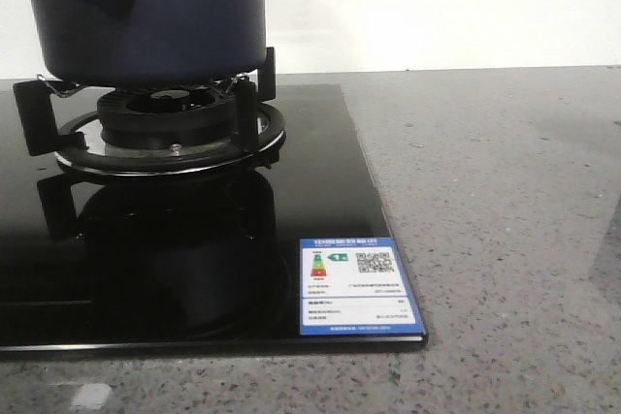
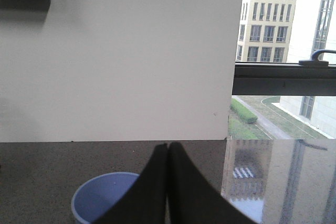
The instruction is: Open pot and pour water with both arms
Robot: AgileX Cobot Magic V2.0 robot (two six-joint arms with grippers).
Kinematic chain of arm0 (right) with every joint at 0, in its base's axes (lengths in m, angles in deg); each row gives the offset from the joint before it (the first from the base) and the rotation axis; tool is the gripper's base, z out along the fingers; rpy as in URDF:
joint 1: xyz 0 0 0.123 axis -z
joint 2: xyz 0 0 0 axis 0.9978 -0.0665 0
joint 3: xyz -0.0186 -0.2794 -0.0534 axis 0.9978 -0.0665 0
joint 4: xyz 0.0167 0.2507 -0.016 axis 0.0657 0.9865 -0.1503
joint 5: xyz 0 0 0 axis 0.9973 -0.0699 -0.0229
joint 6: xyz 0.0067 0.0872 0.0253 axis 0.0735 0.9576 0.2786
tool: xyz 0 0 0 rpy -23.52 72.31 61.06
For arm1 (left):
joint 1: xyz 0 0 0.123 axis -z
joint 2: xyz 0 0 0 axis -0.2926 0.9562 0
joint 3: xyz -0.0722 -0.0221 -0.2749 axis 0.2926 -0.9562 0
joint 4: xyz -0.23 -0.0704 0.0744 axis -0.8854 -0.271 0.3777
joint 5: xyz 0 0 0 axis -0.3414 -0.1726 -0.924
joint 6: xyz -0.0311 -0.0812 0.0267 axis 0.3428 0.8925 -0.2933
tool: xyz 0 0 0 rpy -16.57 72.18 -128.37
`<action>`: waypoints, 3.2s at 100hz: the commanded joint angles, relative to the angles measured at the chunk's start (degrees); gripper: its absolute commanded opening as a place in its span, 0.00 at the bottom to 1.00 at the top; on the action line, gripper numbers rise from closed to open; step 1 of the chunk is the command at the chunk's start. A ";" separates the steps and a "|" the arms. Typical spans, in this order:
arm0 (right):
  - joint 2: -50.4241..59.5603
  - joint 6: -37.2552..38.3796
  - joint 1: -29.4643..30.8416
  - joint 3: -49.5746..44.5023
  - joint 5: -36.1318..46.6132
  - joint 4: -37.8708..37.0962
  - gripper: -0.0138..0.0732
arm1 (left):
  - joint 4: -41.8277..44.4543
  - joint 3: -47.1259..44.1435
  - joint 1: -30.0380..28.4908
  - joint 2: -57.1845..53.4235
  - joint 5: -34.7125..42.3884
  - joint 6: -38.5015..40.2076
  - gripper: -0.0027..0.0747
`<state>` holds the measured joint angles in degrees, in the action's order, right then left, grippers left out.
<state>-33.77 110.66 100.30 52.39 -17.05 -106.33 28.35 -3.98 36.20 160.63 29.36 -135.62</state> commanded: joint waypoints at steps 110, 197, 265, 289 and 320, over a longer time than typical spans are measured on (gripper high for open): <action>-0.39 -0.11 0.34 2.07 -2.35 -1.31 0.07 | -1.08 -0.82 -1.35 -4.12 -0.90 0.00 0.55; -0.39 -0.11 0.34 2.07 -1.13 -1.31 0.07 | 0.78 -0.93 -1.35 -2.25 -3.84 0.00 0.55; -0.39 -0.11 0.34 2.07 -1.13 -1.31 0.07 | 1.01 -0.93 -1.35 -5.37 -3.46 -0.09 0.85; -0.39 -0.11 0.34 2.07 -0.75 -1.31 0.07 | 2.32 -0.93 -1.35 -12.78 -0.36 -0.09 0.85; -1.30 -0.11 -2.90 2.07 9.83 -1.31 0.07 | 6.19 -0.93 -1.35 -21.97 6.44 0.03 0.68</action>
<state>-33.77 110.66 98.58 52.39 -7.76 -106.33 35.13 -6.65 34.93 141.36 31.15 -135.80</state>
